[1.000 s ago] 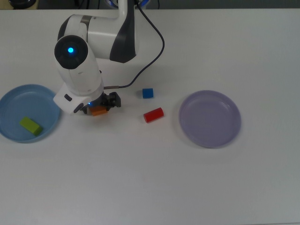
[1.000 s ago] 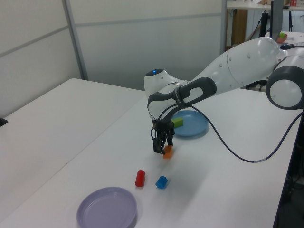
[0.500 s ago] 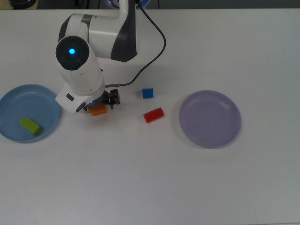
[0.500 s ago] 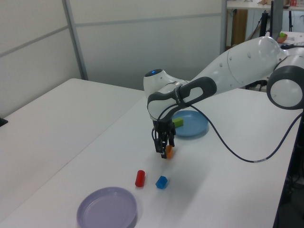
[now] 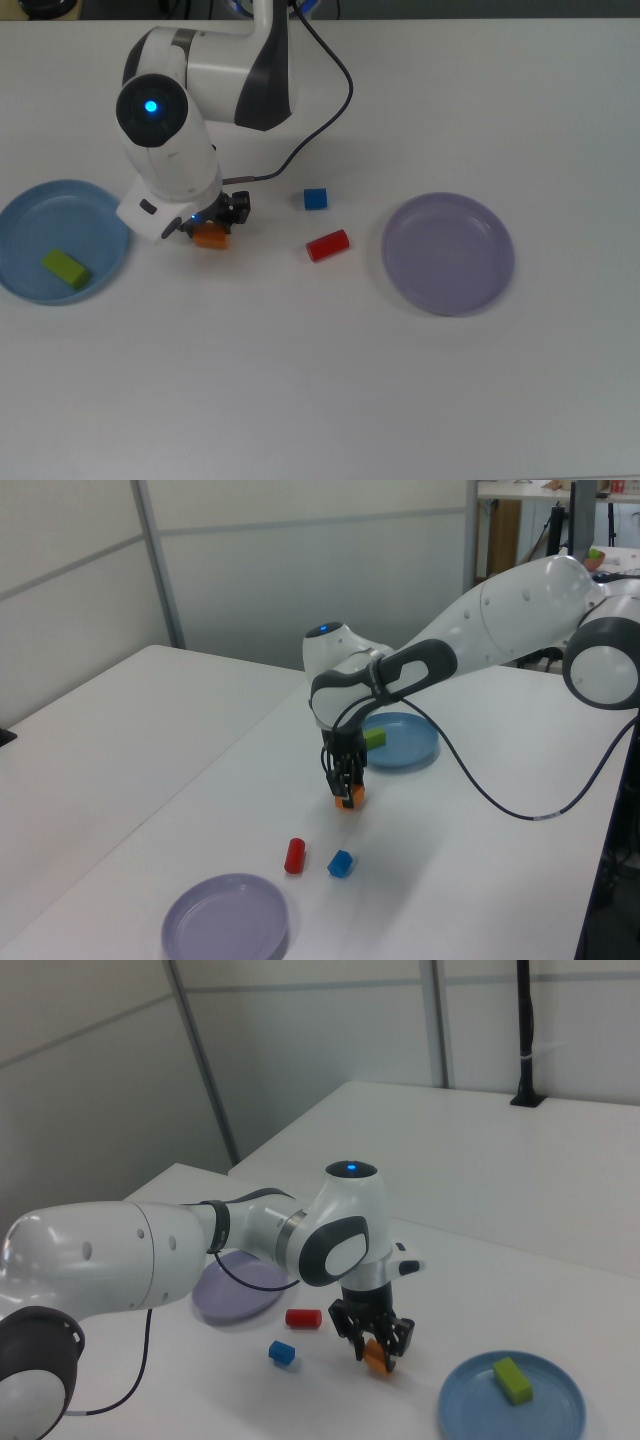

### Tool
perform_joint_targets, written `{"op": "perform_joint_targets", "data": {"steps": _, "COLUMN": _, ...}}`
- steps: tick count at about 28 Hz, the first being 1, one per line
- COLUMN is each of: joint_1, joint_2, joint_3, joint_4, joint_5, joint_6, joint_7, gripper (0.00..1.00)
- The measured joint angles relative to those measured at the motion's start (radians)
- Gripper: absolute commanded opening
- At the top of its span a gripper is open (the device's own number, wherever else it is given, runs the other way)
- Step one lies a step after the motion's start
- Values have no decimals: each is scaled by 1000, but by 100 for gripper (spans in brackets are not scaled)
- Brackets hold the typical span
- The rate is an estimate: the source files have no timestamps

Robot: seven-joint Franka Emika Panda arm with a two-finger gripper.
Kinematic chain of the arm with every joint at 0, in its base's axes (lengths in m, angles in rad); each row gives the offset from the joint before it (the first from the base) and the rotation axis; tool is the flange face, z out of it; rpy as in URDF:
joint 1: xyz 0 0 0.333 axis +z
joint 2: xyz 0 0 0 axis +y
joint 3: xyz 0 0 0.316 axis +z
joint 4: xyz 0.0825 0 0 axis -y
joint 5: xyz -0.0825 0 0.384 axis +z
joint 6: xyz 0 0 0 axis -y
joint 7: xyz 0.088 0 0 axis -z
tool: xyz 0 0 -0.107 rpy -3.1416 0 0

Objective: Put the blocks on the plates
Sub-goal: 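Carry the orange block onto the blue plate and release it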

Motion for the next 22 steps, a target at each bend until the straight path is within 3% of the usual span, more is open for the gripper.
{"op": "perform_joint_targets", "data": {"steps": 6, "joint_1": -42, "joint_2": -56, "joint_3": -9, "joint_4": 32, "joint_5": 0, "joint_6": -69, "joint_7": -34, "gripper": 23}}
{"op": "perform_joint_targets", "data": {"steps": 12, "joint_1": -137, "joint_2": -106, "joint_3": -13, "joint_4": 51, "joint_5": 0, "joint_6": -88, "joint_7": -69, "gripper": 24}}
{"op": "perform_joint_targets", "data": {"steps": 18, "joint_1": -226, "joint_2": -67, "joint_3": -14, "joint_4": 49, "joint_5": 0, "joint_6": -56, "joint_7": -108, "gripper": 24}}
{"op": "perform_joint_targets", "data": {"steps": 22, "joint_1": -236, "joint_2": -14, "joint_3": -14, "joint_4": 47, "joint_5": 0, "joint_6": 26, "joint_7": -109, "gripper": 25}}
